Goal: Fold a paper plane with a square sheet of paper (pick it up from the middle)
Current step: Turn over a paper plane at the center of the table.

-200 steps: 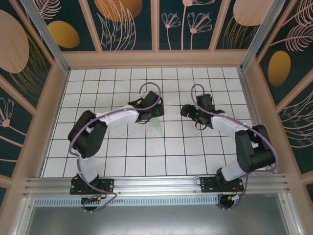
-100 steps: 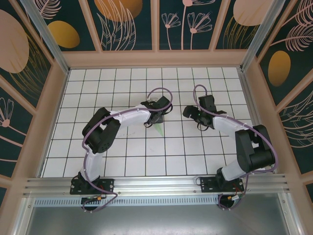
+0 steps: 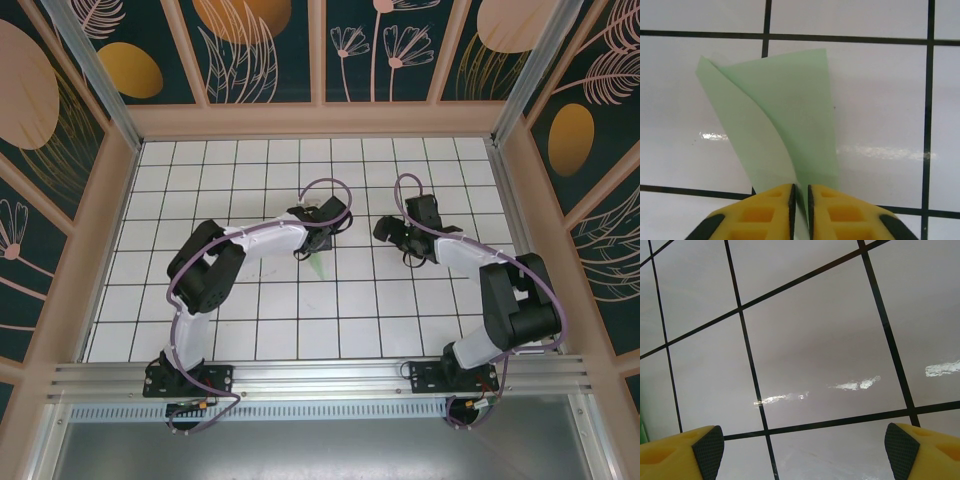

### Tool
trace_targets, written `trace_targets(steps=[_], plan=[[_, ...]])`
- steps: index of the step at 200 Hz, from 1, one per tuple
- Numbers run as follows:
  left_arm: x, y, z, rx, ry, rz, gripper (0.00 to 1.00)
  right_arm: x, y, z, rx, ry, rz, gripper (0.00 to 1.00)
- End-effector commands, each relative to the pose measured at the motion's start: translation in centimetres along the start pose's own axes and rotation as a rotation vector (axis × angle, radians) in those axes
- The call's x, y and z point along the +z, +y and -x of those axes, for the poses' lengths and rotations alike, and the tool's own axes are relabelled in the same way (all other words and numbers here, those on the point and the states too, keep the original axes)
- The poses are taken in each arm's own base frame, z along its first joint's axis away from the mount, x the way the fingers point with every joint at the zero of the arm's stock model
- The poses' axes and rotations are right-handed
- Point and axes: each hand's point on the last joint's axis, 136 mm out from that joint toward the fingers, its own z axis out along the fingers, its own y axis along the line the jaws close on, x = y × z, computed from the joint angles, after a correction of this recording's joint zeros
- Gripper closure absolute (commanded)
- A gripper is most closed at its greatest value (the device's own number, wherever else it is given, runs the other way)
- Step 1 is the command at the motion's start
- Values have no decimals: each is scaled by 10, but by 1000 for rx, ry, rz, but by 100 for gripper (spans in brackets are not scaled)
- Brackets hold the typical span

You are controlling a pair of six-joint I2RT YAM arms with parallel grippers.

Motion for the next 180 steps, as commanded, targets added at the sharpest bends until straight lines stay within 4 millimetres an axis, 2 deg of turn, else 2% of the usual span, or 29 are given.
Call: trace_targets(steps=[1,7,25,45,83,103,121,148,164,180], plan=[[-12,7,8,-21,-30,15,96,1,1,2,2,-6,18,14],[-13,8,9,-23,-33,15,100,0,2,3,2,-10,22,14],[-22,7,18,-31,-60,5,100,-4,5,5,-2,-21,35,14],[-41,2,34,-40,-106,-41,100,-10,9,9,1,-46,55,14],[-91,-31,69,-75,-233,-307,100,-32,23,20,24,-121,136,14],[-108,-49,82,-96,-284,-458,100,-43,33,23,35,-138,195,15],[-112,-64,87,-109,-287,-568,100,-52,40,26,48,-149,228,16],[-104,-82,82,-150,-254,-713,100,-64,50,28,81,-160,287,19],[-93,-87,75,-177,-221,-769,100,-69,56,25,98,-155,330,24],[-85,-92,66,-204,-191,-837,100,-70,62,20,105,-133,378,36]])
